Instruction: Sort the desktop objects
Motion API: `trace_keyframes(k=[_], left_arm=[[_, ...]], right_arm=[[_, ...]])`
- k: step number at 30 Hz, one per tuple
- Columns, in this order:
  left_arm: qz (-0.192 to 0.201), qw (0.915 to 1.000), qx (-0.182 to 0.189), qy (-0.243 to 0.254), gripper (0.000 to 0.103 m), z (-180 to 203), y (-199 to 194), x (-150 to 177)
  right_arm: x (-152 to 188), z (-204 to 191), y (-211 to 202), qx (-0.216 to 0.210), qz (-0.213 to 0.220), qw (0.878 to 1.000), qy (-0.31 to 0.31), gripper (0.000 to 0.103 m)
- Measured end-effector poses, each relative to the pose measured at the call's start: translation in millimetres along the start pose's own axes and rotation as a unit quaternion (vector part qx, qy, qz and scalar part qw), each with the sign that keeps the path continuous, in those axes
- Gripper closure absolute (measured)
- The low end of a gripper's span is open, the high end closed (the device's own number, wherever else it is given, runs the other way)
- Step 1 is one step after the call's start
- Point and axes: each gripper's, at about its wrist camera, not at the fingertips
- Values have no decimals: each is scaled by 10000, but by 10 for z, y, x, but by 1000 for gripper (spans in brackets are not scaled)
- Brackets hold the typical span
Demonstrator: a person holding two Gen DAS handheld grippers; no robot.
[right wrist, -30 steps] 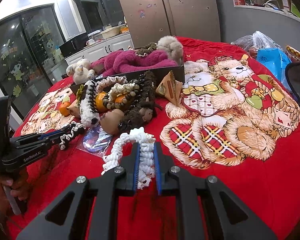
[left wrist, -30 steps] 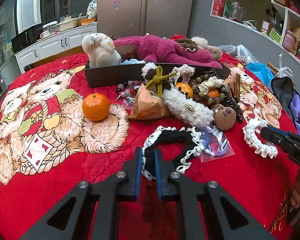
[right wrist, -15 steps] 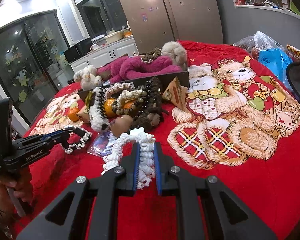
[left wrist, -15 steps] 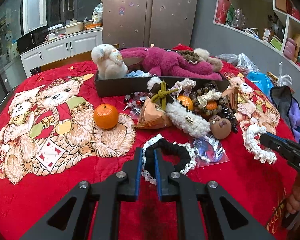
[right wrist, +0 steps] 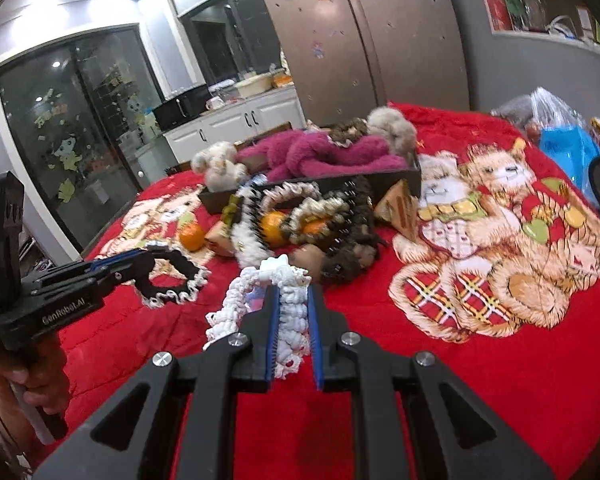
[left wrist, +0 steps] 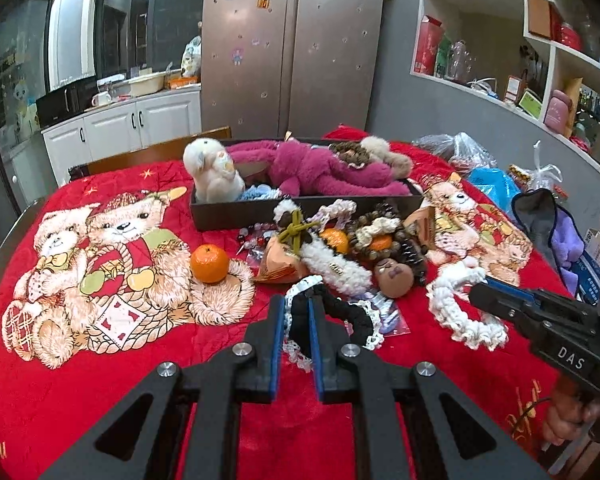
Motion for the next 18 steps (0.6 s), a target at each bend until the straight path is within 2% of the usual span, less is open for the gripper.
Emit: trace_keyframes(k=[5,12,18], left_arm=[[142,9999,-25,-50,91,46,-154,-22],[199,9994,-177,-238,91,-23,-280,16],[339,9990,-211,-219,91,-1,-364,-15]], right_arm=[[-55,-11,-104,-17,158,9999,43,89],[-75,-12,-127,9,165,9999,22,89],[-69,-151,-55,347,190,9990,-200,89]])
Point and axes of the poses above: each gripper's, at about its wrist camera, not at the fingertips, and y roughly the way its jaws point, z to its right, x to its underside, and after that the axes turned 9 degrees about z, right-handed
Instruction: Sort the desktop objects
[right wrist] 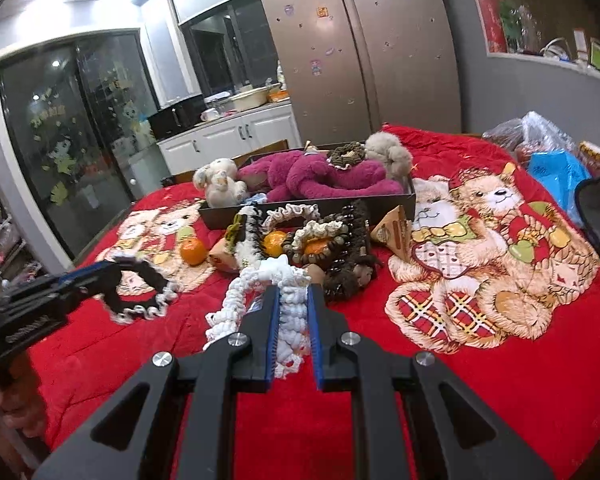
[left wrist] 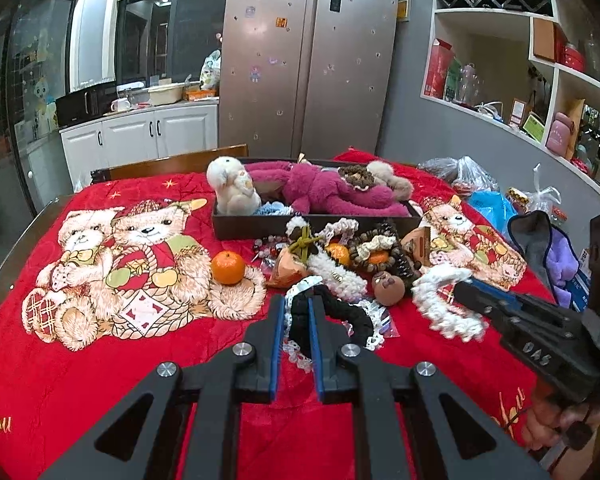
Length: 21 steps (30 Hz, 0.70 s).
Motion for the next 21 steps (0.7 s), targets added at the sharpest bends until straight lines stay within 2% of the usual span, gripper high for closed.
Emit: trace_keyframes(k=[8,21], left_arm=[[58,10000,48,-31,91,23,28,-196],[167,9998,-75,-48,91,-95,366,-663]], right_arm=[[-144,-298,107,208,65,9992,-337,89],[-693,-470,461,345,124,9989,-283,89]])
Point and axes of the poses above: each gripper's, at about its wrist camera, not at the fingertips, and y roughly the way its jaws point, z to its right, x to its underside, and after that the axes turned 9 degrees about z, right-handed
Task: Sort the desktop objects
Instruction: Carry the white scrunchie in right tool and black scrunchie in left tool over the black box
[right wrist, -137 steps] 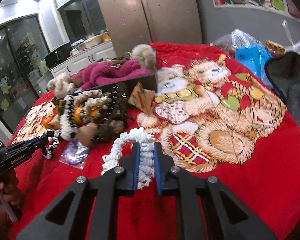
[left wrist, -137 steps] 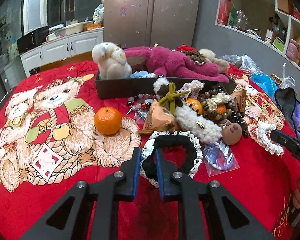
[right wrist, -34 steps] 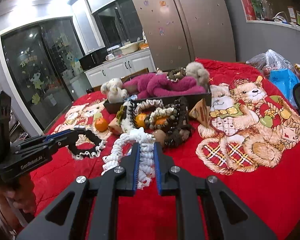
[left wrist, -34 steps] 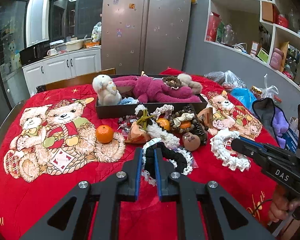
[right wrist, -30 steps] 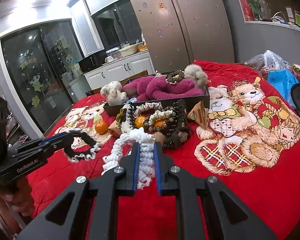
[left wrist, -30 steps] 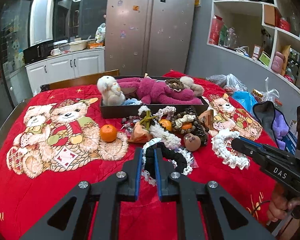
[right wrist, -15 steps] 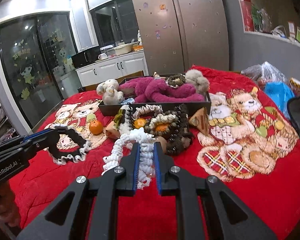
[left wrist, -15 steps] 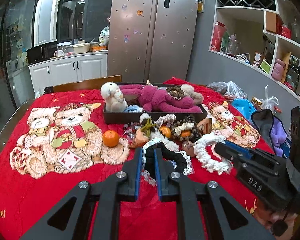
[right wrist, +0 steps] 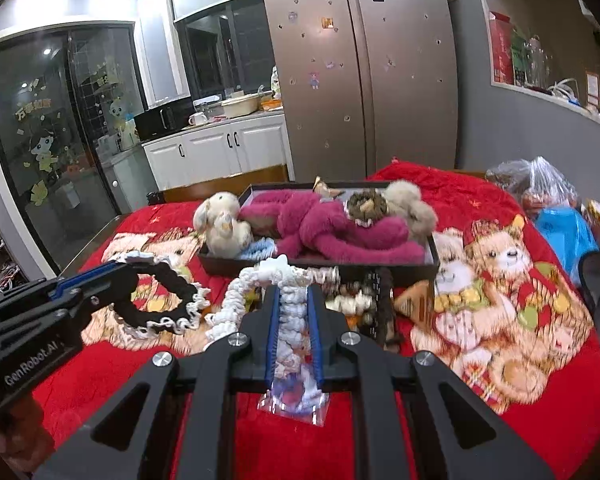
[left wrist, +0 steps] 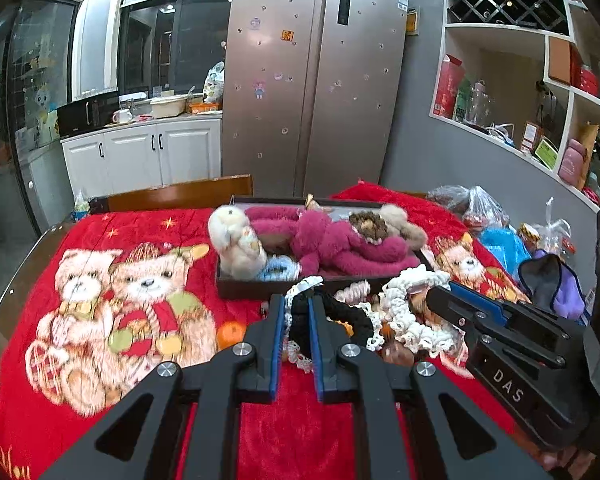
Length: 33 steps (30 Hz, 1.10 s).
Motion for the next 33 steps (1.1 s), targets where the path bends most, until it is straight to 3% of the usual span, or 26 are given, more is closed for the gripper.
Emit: trace_keyframes(k=[9,18,30,33], left_arm=[[129,9998,38,164,91,29,504,-417],[82,9994,11,336,91,57,1220,-612],[80,9999,-15,-134,91,-121,1876,-801],[72,10000,-3,-55,91,-113,1971,-829]], right_arm=[[-398,89,353,183,113,9998,53,89],[-693,349,989,417,116,9991,-45,89],[-929,631,1780,568,10,9983,105,89],[-973,710,1915,544,13,9982,246,89]])
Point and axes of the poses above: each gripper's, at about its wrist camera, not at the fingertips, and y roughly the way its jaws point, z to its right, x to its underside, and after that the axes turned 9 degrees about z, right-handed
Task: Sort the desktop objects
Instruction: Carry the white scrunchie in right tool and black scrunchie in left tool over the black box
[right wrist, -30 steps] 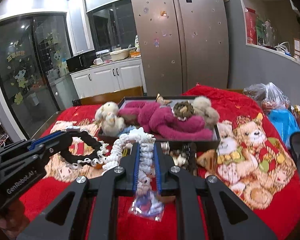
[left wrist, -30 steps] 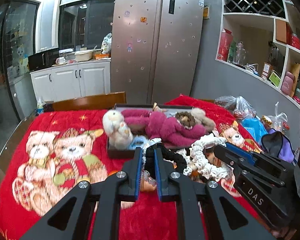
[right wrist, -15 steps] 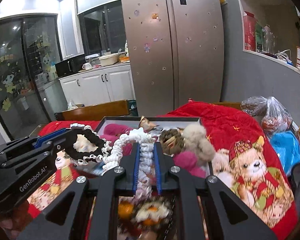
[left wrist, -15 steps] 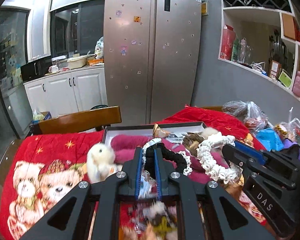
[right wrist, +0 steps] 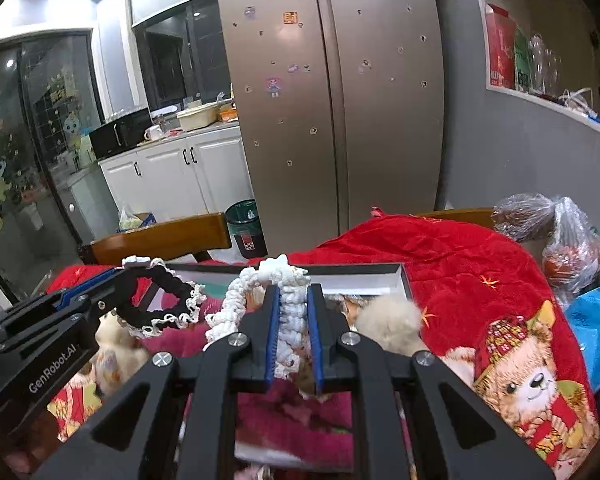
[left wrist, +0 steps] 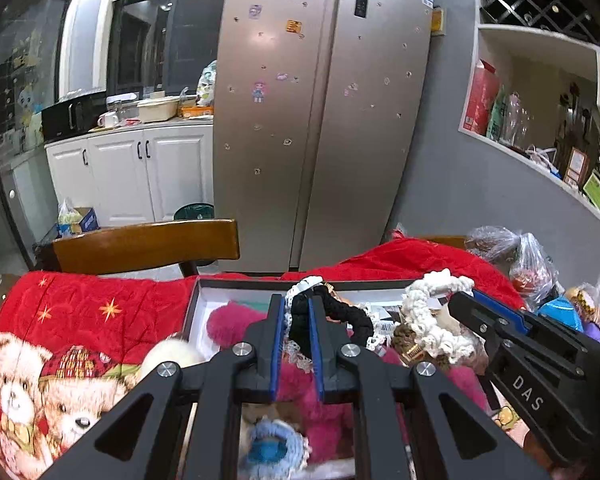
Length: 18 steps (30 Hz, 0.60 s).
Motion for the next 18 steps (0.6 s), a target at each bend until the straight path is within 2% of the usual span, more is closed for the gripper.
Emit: trace_keyframes(k=[9,18], left_arm=[[-51,10000,67,11,91,34,249,10],[-51,9998,-58,166,91,-21,404,101]], right_arm=[[-44,87,403,-1,-179,9996,198,89],[146,211,670,-10,-508,9984,248,89]])
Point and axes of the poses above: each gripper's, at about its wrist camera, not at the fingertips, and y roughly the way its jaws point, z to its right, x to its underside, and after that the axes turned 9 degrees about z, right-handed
